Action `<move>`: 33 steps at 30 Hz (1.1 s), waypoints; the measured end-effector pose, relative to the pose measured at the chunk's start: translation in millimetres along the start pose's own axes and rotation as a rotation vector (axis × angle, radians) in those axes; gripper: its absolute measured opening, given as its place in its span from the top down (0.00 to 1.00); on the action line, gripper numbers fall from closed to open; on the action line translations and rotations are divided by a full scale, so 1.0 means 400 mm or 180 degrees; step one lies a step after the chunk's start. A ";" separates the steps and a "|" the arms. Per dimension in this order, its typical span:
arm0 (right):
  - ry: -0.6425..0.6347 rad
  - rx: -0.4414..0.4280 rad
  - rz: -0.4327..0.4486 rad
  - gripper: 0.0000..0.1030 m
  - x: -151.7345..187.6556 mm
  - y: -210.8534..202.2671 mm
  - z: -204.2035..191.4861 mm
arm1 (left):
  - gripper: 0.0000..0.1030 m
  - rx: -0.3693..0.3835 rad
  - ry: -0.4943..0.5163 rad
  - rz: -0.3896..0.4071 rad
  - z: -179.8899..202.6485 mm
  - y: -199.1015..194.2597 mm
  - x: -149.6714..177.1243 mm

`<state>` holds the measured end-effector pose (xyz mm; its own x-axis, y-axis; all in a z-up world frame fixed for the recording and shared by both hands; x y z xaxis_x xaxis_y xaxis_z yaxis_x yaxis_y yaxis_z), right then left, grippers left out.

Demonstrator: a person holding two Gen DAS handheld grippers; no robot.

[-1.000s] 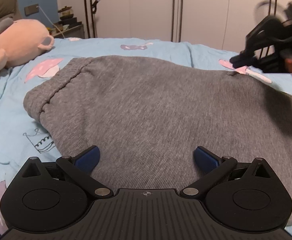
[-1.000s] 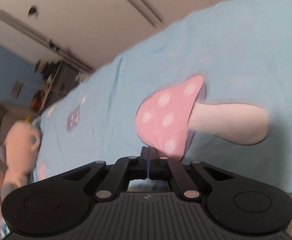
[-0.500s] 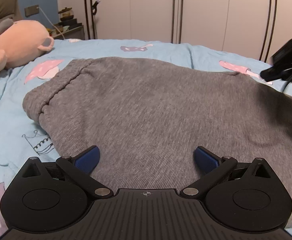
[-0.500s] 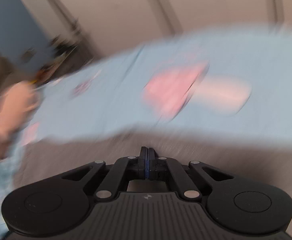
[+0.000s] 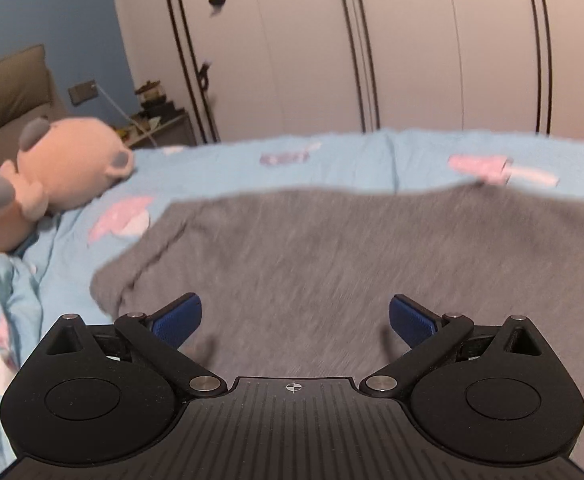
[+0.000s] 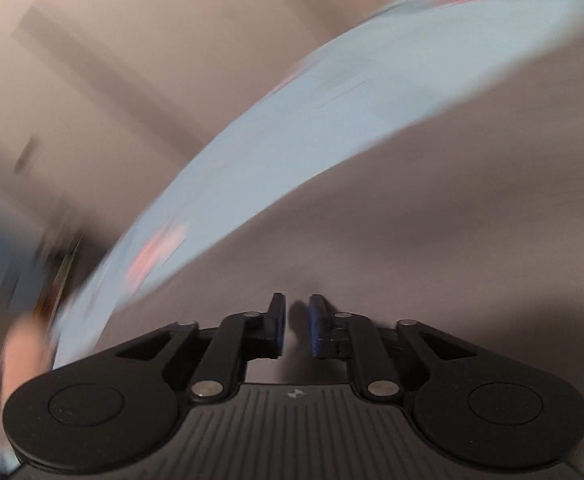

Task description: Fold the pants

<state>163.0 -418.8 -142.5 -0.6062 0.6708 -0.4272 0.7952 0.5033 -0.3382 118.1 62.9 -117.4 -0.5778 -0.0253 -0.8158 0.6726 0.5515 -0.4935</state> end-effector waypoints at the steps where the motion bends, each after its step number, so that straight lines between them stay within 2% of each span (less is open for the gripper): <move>1: 0.0116 0.0092 0.0143 0.80 -0.026 -0.057 0.054 | 0.00 0.0101 -0.0095 0.0010 0.001 -0.022 -0.023; 2: 0.0192 0.0247 0.0279 0.81 -0.047 -0.106 0.088 | 0.00 0.0258 -0.0234 0.0027 0.001 -0.050 -0.050; 4: 0.0141 0.0845 0.0696 0.78 -0.079 -0.209 0.119 | 0.00 0.0636 -0.0484 0.0017 0.013 -0.102 -0.098; 5: 0.0185 0.1065 0.0916 0.64 -0.092 -0.264 0.136 | 0.00 0.0872 -0.0604 -0.0026 0.026 -0.128 -0.120; 6: 0.0334 0.1178 0.1105 0.25 -0.097 -0.315 0.156 | 0.00 0.1085 -0.0695 -0.0087 0.043 -0.150 -0.134; 7: 0.0524 0.1277 0.1265 0.12 -0.096 -0.363 0.180 | 0.00 0.1304 -0.0743 -0.0174 0.068 -0.170 -0.145; 8: 0.0706 0.1366 0.1400 0.07 -0.091 -0.410 0.204 | 0.00 0.1519 -0.0739 -0.0282 0.104 -0.189 -0.151; 9: 0.0832 0.1396 0.1453 0.08 -0.083 -0.446 0.229 | 0.00 0.1674 -0.0689 -0.0358 0.145 -0.207 -0.152; 12: 0.1147 0.1560 0.1341 0.08 -0.050 -0.505 0.290 | 0.00 0.1832 -0.0359 -0.0554 0.277 -0.253 -0.136; 15: 0.1312 0.1292 0.1393 0.08 -0.014 -0.532 0.356 | 0.00 0.2090 -0.0134 -0.0554 0.369 -0.282 -0.092; 16: 0.1264 0.1230 0.1463 0.08 -0.018 -0.527 0.361 | 0.00 0.2118 -0.0042 -0.0463 0.384 -0.287 -0.073; 17: 0.1173 0.1159 0.1486 0.20 -0.030 -0.515 0.357 | 0.00 0.2040 0.0072 -0.0407 0.398 -0.291 -0.058; 18: 0.1136 0.1062 0.1466 0.48 -0.042 -0.498 0.353 | 0.00 0.1986 0.0117 -0.0456 0.405 -0.286 -0.055; 20: 0.1222 0.0794 0.1402 0.71 -0.047 -0.477 0.346 | 0.00 0.2084 -0.0027 -0.0583 0.398 -0.265 -0.057; 22: 0.1433 0.0657 0.1342 0.70 -0.058 -0.442 0.368 | 0.00 0.2049 -0.0237 -0.0676 0.382 -0.247 -0.051; 24: 0.1540 0.0449 0.1457 0.50 -0.040 -0.438 0.382 | 0.00 0.2013 -0.0288 -0.0778 0.391 -0.235 -0.044; 26: 0.1572 0.0302 0.1514 0.40 -0.051 -0.438 0.373 | 0.00 0.2009 -0.0277 -0.0871 0.400 -0.225 -0.041; 27: 0.1559 0.0289 0.1469 0.59 -0.061 -0.435 0.365 | 0.00 0.1996 -0.0250 -0.0887 0.405 -0.225 -0.041; 28: 0.1516 0.0279 0.1448 0.84 -0.070 -0.432 0.352 | 0.00 0.1984 -0.0229 -0.0885 0.406 -0.232 -0.041; 29: 0.1428 0.0300 0.1474 0.92 -0.075 -0.437 0.328 | 0.00 0.1981 -0.0217 -0.0874 0.407 -0.235 -0.041; 33: 0.0754 -0.0043 0.1903 0.92 -0.062 -0.515 0.199 | 0.00 0.1960 -0.0224 -0.0854 0.405 -0.238 -0.040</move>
<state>13.4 -582.3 -129.0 -0.0403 0.9391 -0.3414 0.9961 0.0108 -0.0878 138.4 -124.1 -106.2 -0.7442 -0.1610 -0.6483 0.6628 -0.0568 -0.7467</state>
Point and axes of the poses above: each gripper's, at about its wrist camera, not at the fingertips, and y roughly the way its jaws point, z to its right, x to its underside, the point moved 1 cm from there along y, roughly the way its jaws point, and after that the axes turned 14 degrees about -x, right-handed, at the moved point
